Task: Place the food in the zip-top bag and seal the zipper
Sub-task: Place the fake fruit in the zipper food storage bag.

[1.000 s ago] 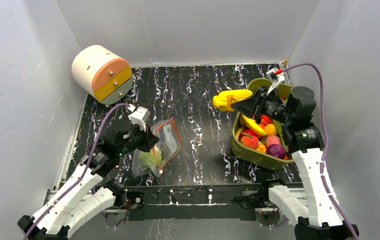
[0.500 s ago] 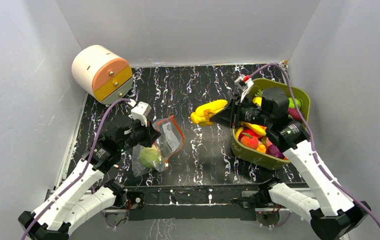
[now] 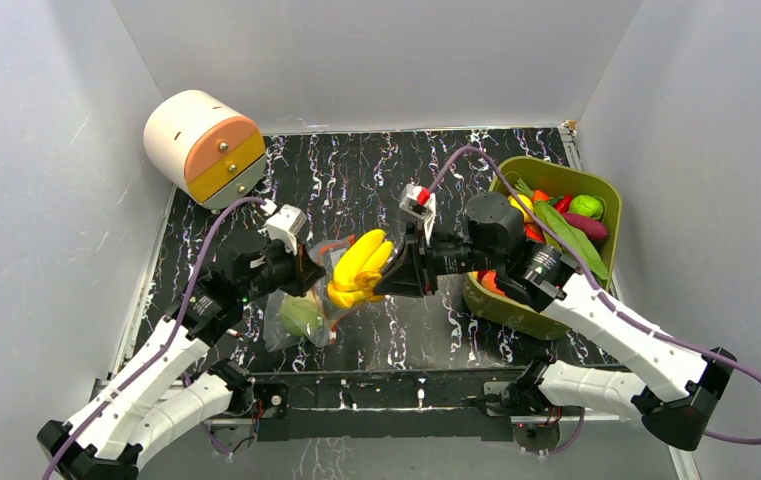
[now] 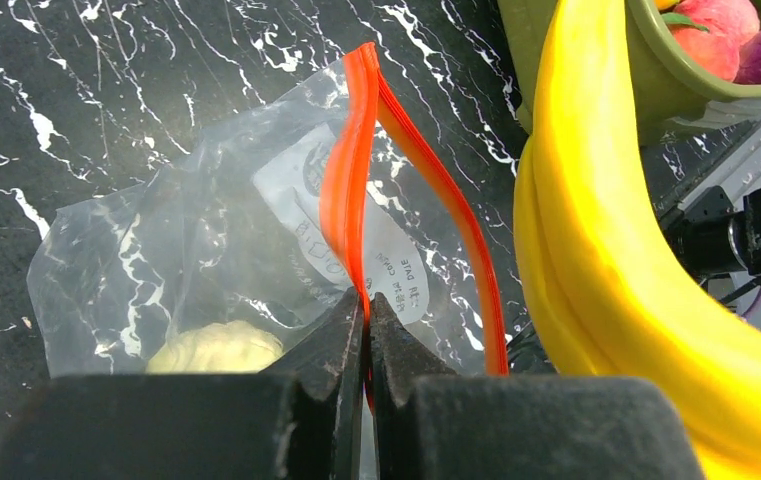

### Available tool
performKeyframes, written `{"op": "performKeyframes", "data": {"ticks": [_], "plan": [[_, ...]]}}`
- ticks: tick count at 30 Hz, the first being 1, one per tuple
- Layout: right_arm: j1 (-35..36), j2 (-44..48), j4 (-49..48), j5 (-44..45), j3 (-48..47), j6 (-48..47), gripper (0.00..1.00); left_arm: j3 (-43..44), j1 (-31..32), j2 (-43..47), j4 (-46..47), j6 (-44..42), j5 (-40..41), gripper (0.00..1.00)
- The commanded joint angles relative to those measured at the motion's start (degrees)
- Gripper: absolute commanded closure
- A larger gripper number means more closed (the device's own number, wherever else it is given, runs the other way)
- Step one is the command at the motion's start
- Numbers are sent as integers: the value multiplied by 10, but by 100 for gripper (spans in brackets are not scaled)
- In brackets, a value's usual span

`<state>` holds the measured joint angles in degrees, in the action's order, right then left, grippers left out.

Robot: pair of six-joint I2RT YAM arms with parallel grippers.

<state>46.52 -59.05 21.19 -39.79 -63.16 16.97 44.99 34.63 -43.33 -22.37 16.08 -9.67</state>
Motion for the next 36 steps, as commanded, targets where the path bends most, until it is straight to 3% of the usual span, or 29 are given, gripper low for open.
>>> {"op": "performKeyframes", "data": {"ticks": [1, 20, 25, 31, 36], "plan": [[20, 6, -128, -73, 3, 12, 100, 7, 1, 7, 11, 1, -37, 100], [53, -14, -174, -174, 59, 11, 100, -25, 1, 58, 50, -28, -107, 100], [53, -28, -127, -146, 45, -19, 100, -22, 1, 63, 44, -40, -137, 100], [53, -29, -40, -46, 18, -76, 100, -22, 1, 78, 35, -49, -155, 100], [53, -26, -22, 1, 13, -84, 100, -21, 1, 83, 27, -53, -165, 100]]}}
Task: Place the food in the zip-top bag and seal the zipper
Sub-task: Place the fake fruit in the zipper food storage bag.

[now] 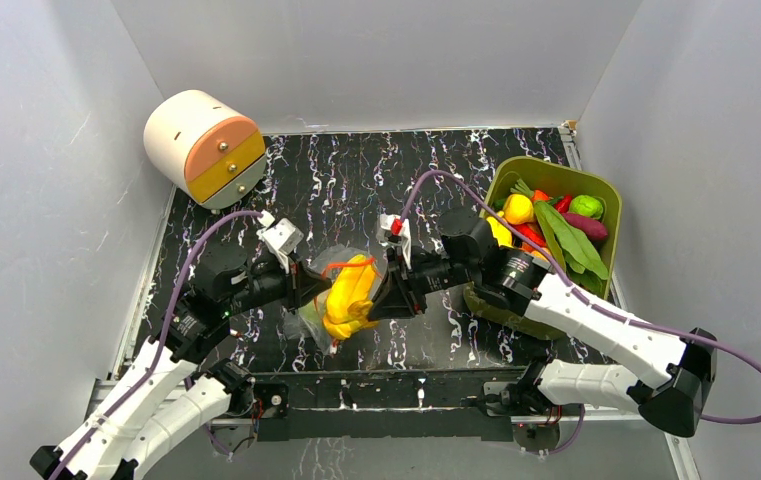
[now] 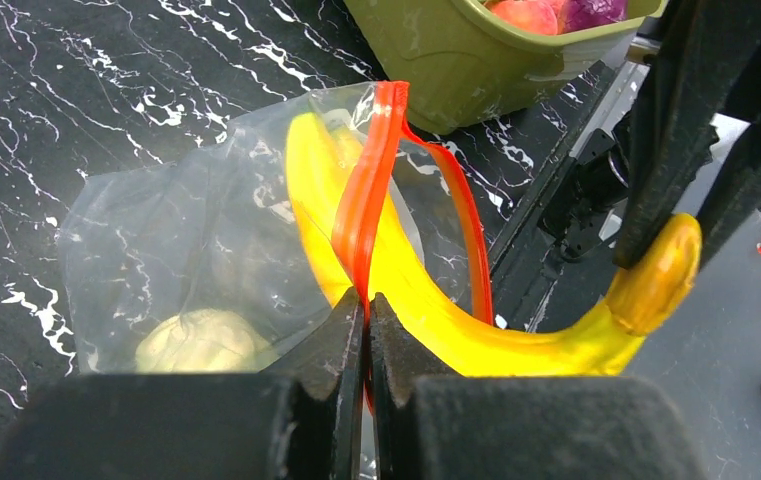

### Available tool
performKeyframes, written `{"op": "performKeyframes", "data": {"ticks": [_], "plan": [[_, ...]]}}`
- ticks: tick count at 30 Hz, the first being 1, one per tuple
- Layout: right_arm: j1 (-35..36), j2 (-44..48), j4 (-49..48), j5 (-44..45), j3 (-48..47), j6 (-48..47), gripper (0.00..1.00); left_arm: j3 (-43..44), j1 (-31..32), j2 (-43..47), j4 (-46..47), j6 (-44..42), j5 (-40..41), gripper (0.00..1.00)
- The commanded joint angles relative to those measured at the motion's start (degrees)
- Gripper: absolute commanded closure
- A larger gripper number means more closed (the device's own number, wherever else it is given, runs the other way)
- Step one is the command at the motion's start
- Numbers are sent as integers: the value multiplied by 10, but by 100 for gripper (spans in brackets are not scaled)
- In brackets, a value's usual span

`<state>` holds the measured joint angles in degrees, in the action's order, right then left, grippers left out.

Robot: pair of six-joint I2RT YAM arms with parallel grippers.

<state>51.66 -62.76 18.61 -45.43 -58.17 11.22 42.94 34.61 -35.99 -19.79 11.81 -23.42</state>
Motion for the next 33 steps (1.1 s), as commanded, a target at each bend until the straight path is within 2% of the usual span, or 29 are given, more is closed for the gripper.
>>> {"op": "performKeyframes", "data": {"ticks": [1, 9, 14, 28, 33], "plan": [[2, 9, 4, 67, -37, -25, 100, -1, 1, 9, 1, -12, -30, 100], [2, -22, -27, 76, -18, -13, 100, -4, 1, 4, 2, -1, -32, 100], [2, -31, -34, 127, -17, -16, 100, -1, 1, 6, 2, 10, -28, 100], [25, -54, -71, 169, -6, -4, 97, -8, 1, 12, 33, 53, -27, 100], [59, -93, -41, 251, -35, -1, 92, -9, 1, 7, 44, 66, -31, 100]]}}
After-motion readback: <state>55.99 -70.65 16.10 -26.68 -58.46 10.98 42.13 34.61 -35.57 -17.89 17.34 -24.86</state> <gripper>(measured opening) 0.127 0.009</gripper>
